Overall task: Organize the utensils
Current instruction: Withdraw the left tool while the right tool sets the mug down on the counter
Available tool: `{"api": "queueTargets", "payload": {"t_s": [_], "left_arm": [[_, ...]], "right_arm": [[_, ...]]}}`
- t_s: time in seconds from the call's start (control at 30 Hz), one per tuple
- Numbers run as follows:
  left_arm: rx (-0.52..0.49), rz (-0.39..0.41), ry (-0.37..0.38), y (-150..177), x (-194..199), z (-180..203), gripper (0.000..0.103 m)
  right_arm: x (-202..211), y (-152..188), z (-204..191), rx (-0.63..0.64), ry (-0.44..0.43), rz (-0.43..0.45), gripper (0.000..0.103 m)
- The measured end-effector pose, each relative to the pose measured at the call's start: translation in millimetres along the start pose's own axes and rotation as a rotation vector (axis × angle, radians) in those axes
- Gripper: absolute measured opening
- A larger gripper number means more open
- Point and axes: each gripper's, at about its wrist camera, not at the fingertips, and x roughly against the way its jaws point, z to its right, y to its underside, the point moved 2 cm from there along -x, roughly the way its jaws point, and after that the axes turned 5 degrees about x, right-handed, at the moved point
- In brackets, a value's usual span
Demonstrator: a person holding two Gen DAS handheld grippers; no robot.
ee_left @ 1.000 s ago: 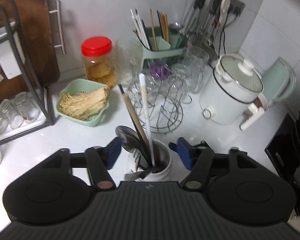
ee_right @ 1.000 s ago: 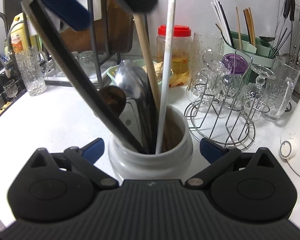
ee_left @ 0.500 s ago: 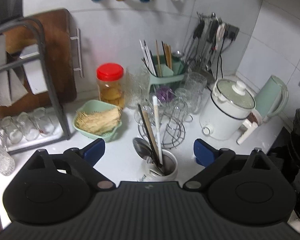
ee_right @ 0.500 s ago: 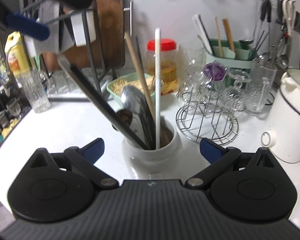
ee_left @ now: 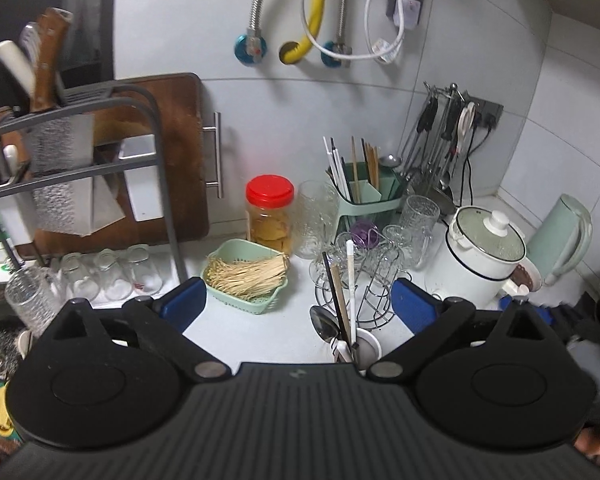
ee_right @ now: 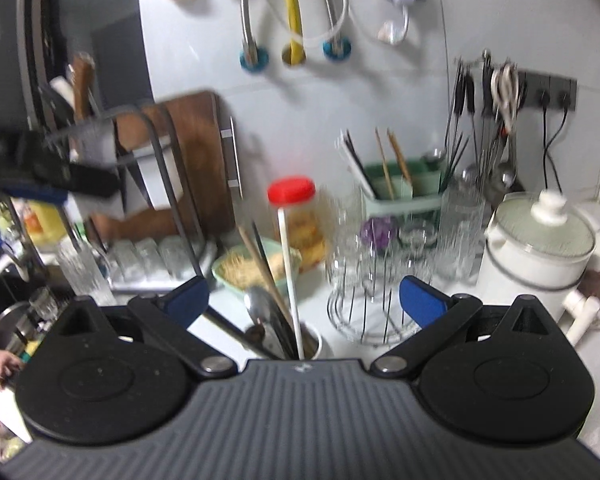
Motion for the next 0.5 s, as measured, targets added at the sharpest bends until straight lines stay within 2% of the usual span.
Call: {"api": "queueTargets", "payload": {"t_s": [0.3,0.5], "left_arm": [[0.095,0.040,-0.114,32,57,27,0.101],[0.113,0.045,-0.167,65,88,53,0.101]], "right_arm": [[68,-24,15,0.044,-0.058,0.070,0.103],[109,-19,26,0.046,-0.101,0.089,0.103]]}}
